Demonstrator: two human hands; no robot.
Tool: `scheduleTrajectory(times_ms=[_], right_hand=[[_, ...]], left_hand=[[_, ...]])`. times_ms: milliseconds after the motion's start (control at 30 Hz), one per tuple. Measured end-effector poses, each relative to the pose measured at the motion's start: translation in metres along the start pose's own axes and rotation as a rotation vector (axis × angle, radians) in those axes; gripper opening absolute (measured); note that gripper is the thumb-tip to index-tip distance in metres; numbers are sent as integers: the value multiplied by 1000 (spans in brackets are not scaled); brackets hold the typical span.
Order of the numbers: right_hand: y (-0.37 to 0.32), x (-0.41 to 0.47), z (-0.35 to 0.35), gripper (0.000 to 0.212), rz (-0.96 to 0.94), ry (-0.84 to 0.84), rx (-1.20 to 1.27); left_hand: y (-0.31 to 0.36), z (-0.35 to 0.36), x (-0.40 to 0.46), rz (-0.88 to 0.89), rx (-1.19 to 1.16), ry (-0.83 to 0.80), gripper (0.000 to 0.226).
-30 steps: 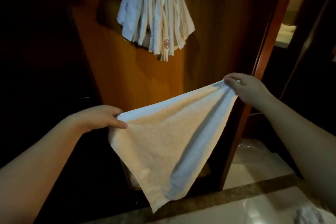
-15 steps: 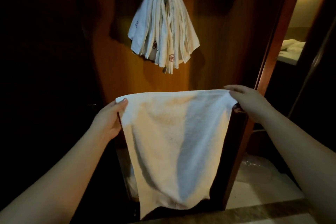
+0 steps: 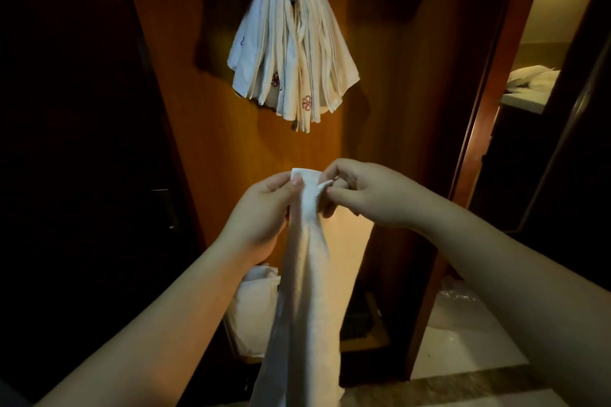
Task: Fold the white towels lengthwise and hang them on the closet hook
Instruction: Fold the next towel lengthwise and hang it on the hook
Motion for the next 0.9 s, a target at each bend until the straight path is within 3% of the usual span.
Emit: scheduleTrajectory(times_ms=[233, 400, 500, 633, 767, 900], right_hand=[[-9, 13, 7, 11, -40, 99, -52], [-16, 21, 5, 12, -46, 118, -43], [-19, 24, 2, 12, -35, 124, 19], [-20, 27, -2, 14, -8, 126, 124], [-8, 30, -13, 12, 81, -34, 178], [29, 30, -20, 15, 264, -347, -181]], left_hand=[[8, 7, -5, 51, 71, 43, 28], [14, 8, -4, 24, -30, 40, 25], [21, 12, 1, -37, 72, 46, 20], [16, 11, -9, 140, 129, 61, 24], [17, 3, -5, 154, 129, 106, 23], [22, -15, 1, 142, 113, 134, 18]])
Point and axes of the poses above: each hand's wrist, its own x-axis towards the middle knuckle, its own z-axis out of the palm, y = z × x, the point moved 1 cm from there along x, towards the middle knuckle, and after that the axes turned 4 degrees about -z, right-handed, at the moved point
